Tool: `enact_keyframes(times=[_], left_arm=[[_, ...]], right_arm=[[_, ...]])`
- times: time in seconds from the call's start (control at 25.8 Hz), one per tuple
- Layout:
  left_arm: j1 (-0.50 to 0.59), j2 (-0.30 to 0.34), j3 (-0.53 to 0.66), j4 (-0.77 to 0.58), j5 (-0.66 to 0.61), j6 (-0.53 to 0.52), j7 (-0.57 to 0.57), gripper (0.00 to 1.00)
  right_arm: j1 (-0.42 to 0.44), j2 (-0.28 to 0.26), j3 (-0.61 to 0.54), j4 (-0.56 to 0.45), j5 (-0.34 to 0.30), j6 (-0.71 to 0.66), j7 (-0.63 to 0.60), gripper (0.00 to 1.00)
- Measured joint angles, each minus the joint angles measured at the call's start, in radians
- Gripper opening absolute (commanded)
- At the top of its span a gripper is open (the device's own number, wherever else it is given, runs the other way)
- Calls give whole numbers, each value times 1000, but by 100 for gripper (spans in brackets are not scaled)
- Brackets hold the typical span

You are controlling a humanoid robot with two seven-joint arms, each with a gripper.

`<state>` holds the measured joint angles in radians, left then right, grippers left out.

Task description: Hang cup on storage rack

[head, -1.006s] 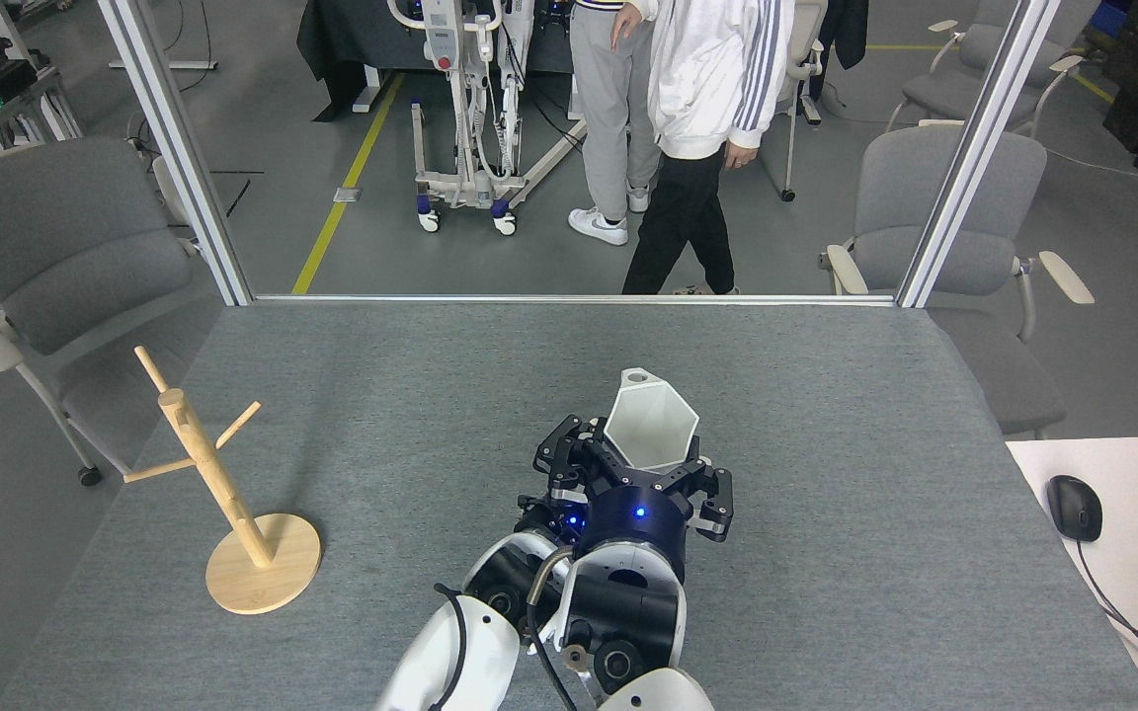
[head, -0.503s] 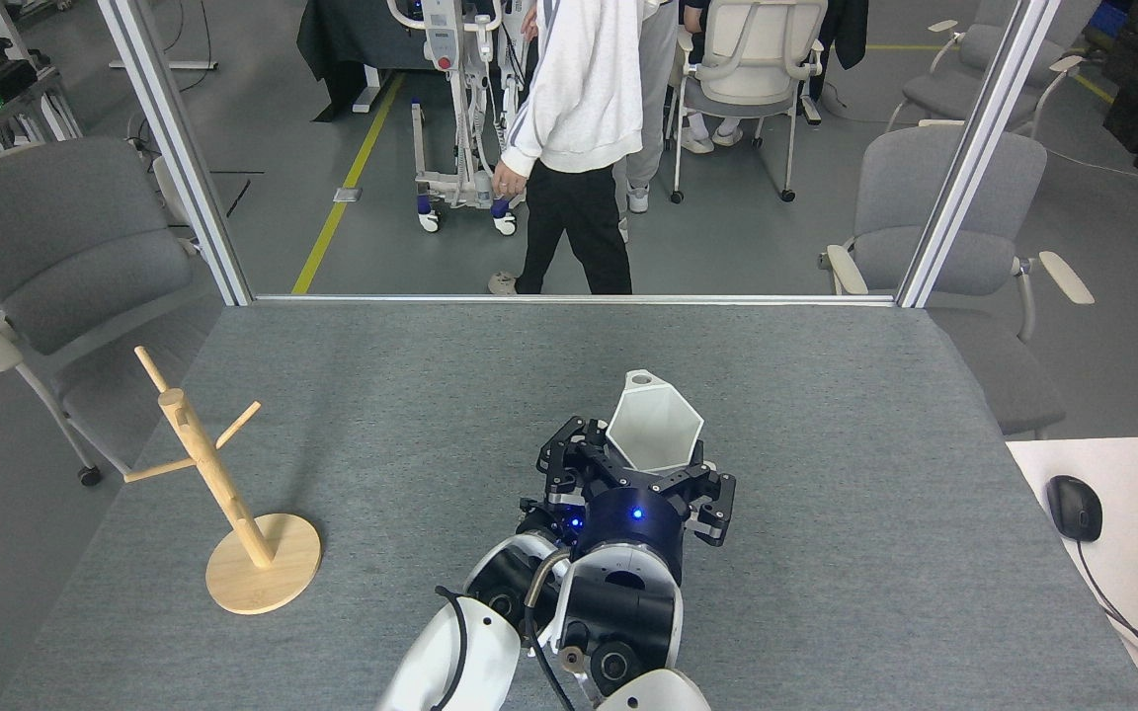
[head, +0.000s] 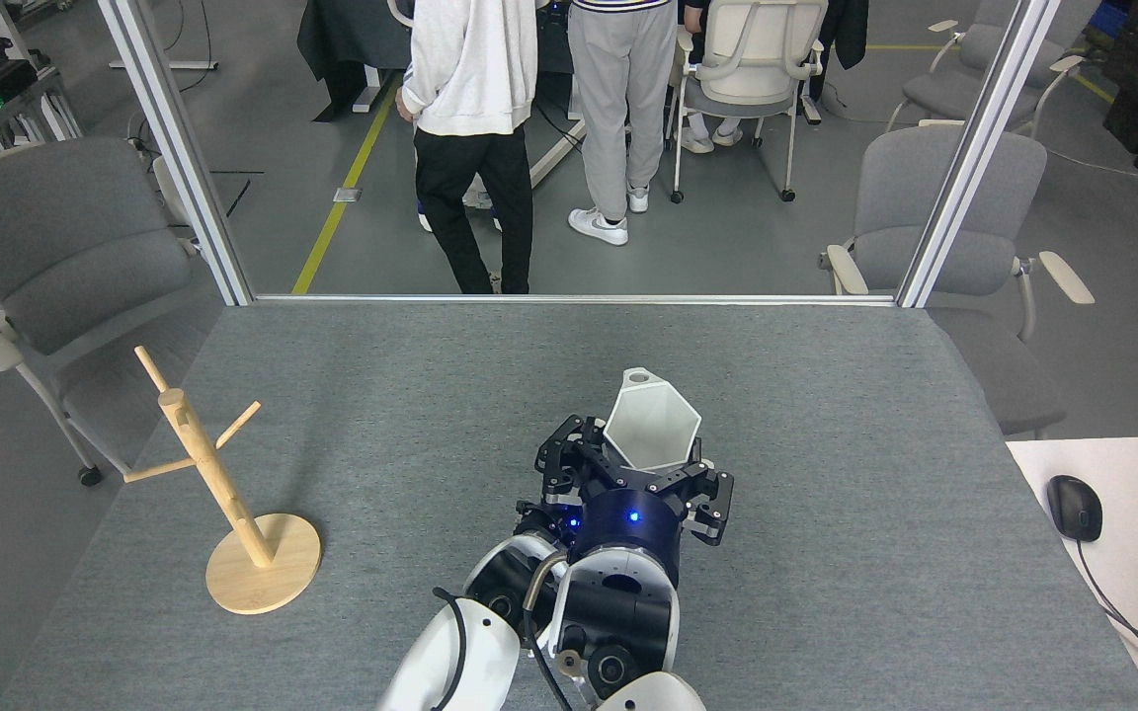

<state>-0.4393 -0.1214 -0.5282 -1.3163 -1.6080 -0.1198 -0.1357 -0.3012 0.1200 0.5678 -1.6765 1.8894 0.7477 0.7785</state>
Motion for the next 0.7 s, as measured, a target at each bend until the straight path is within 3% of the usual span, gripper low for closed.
enact_keyframes(times=[0.12,0.7], left_arm=[[0,0,0,0,0,9,8,9],[2,-1,-1,0,0,10,-7,9]], right_arm=[[1,1,6,3,-16,10,-57,99],[6,1,6,6,-29,16,-73,99]])
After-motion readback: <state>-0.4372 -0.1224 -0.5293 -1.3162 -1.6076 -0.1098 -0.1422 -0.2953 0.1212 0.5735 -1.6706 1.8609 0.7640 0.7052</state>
